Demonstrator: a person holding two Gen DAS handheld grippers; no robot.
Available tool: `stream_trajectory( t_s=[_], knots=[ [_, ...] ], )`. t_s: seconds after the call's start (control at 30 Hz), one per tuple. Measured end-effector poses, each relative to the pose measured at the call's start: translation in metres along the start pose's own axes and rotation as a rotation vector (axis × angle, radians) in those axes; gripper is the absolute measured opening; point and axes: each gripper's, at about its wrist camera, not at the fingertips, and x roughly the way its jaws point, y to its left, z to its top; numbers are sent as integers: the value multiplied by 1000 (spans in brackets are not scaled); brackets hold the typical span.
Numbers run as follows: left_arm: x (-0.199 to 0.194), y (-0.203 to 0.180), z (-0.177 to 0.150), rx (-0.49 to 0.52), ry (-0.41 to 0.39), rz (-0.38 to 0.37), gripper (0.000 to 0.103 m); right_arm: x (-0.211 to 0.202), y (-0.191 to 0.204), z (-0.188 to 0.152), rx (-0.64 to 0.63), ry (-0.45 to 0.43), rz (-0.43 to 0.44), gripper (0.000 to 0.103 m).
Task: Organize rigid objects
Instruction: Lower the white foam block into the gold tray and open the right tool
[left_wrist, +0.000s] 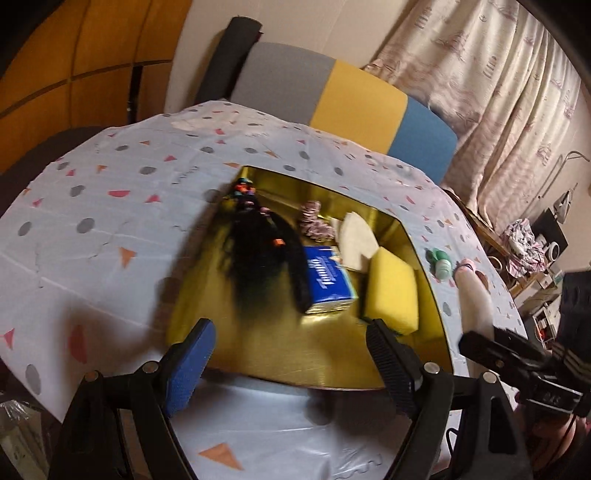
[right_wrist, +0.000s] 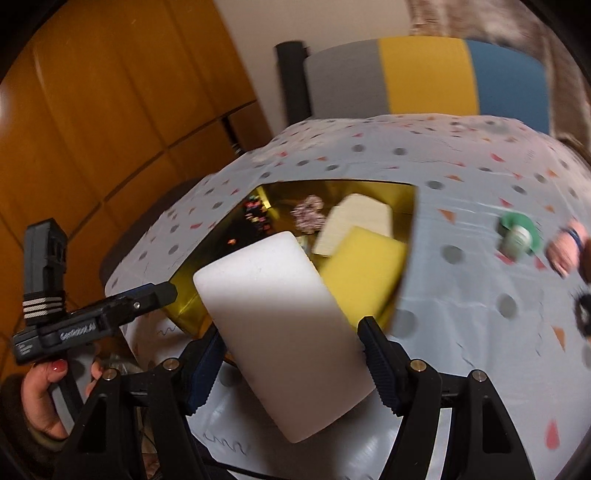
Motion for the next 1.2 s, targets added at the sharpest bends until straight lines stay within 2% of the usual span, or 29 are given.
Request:
stream_trajectory(
  t_s=[0.17,0.4,0.57,0.7,0.73,0.8,0.83,1.03,1.2],
  knots=[
    [-15,28,-2,-68,-51,33,85,41,26,17,-76,91,41,72],
    [-38,66,-2,-170,-115,81,85,93,69,34,-221,161,62,72],
    [-48,82,-4,-218,-152,107,85,127,92,33,-258,209,78,75],
    [-46,89,-7,-243,-146,109,85,144,99,31,-240,245,93,82],
    [-46,89,-8,-244,-145,107,85,143,98,32,-231,243,92,85],
    [-45,88,-10,-240,-142,110,85,137,97,34,-210,217,98,100],
    [-44,87,-10,-239,-142,109,85,132,95,34,-200,204,102,102],
    [-40,78,-13,-230,-137,93,85,91,77,35,-82,120,154,102],
    [-35,66,-13,-205,-123,70,85,51,56,30,-13,26,124,102]
  ],
)
